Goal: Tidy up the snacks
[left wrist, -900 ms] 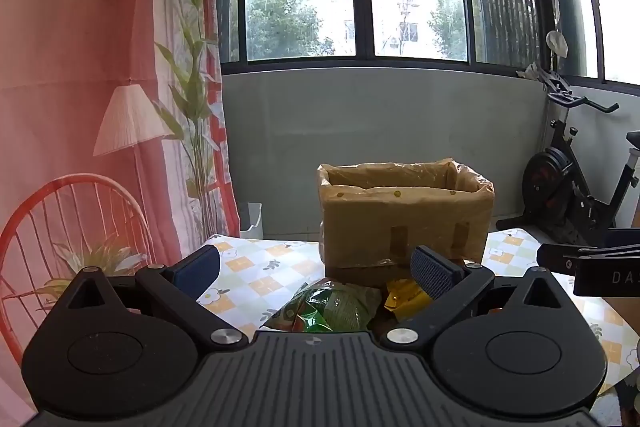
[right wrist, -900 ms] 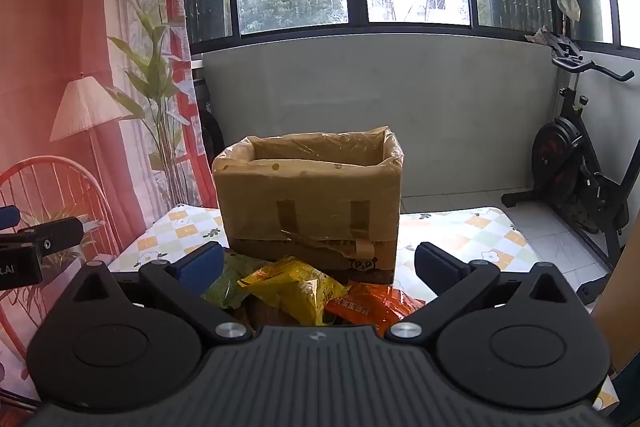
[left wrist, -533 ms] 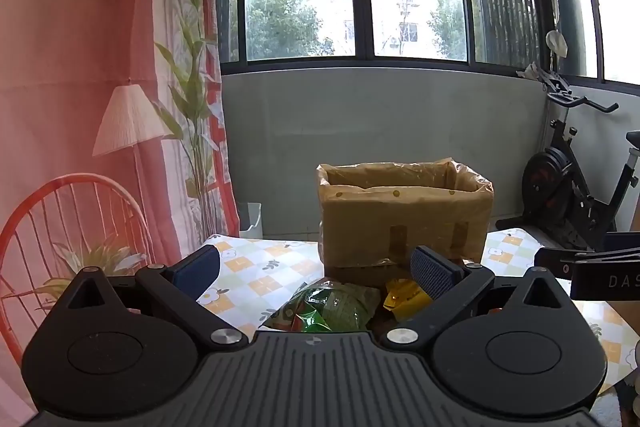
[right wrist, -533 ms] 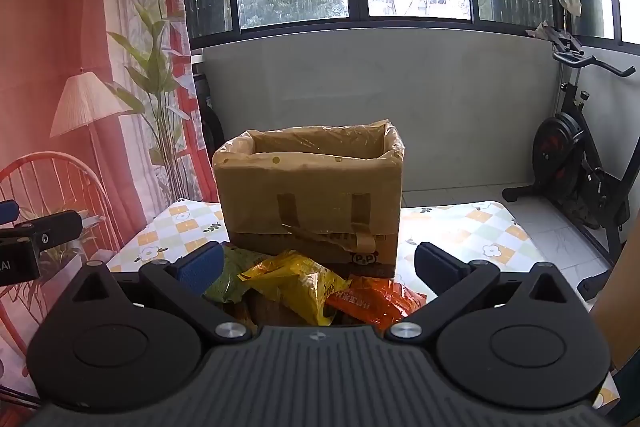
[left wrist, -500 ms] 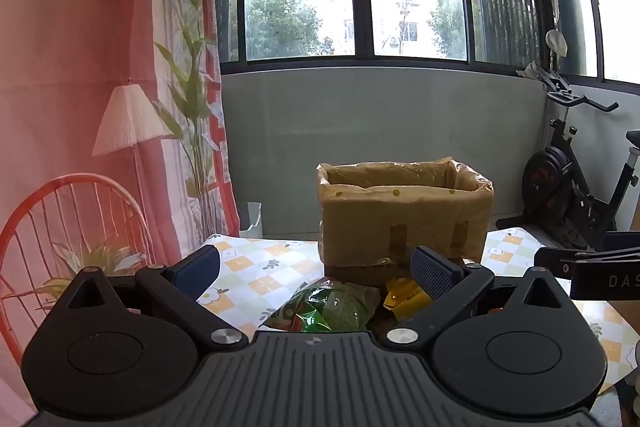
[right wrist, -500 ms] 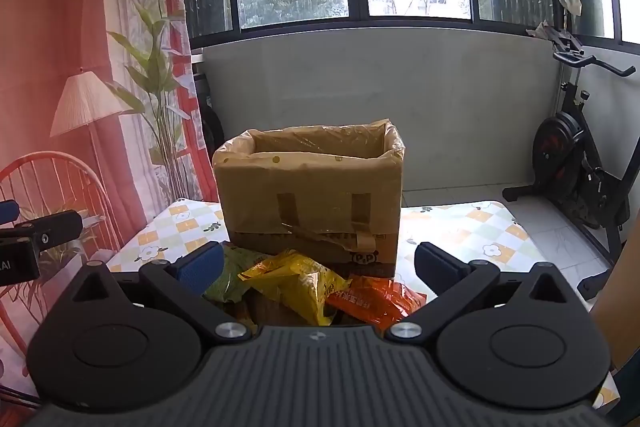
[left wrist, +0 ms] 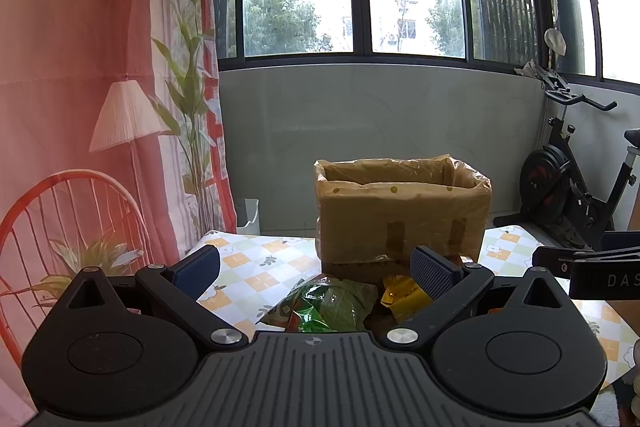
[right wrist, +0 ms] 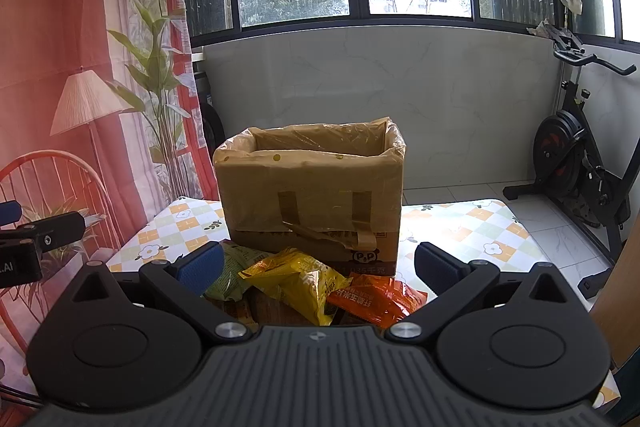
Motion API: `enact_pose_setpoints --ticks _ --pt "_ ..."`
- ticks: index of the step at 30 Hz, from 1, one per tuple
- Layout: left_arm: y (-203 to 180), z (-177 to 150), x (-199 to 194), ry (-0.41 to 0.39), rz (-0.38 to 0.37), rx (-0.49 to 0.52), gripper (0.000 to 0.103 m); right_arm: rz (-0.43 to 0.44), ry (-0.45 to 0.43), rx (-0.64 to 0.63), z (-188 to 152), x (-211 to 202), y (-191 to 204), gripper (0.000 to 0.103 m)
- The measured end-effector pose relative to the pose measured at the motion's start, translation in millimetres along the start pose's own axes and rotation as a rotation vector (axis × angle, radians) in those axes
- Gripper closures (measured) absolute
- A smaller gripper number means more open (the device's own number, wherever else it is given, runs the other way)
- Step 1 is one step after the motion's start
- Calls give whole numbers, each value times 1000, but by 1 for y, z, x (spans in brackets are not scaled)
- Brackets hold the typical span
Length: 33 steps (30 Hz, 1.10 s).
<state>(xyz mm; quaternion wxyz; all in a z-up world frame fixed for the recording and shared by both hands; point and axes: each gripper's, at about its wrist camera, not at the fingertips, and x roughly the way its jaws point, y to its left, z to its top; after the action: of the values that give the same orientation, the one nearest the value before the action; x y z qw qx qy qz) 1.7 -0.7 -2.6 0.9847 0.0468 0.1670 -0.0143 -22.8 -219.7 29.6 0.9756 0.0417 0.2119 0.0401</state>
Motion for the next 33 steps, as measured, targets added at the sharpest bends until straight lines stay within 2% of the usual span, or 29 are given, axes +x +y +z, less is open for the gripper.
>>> enact_pose_setpoints --ticks 33 --pt "1 1 2 5 -5 -1 1 2 6 3 -1 2 -1 0"
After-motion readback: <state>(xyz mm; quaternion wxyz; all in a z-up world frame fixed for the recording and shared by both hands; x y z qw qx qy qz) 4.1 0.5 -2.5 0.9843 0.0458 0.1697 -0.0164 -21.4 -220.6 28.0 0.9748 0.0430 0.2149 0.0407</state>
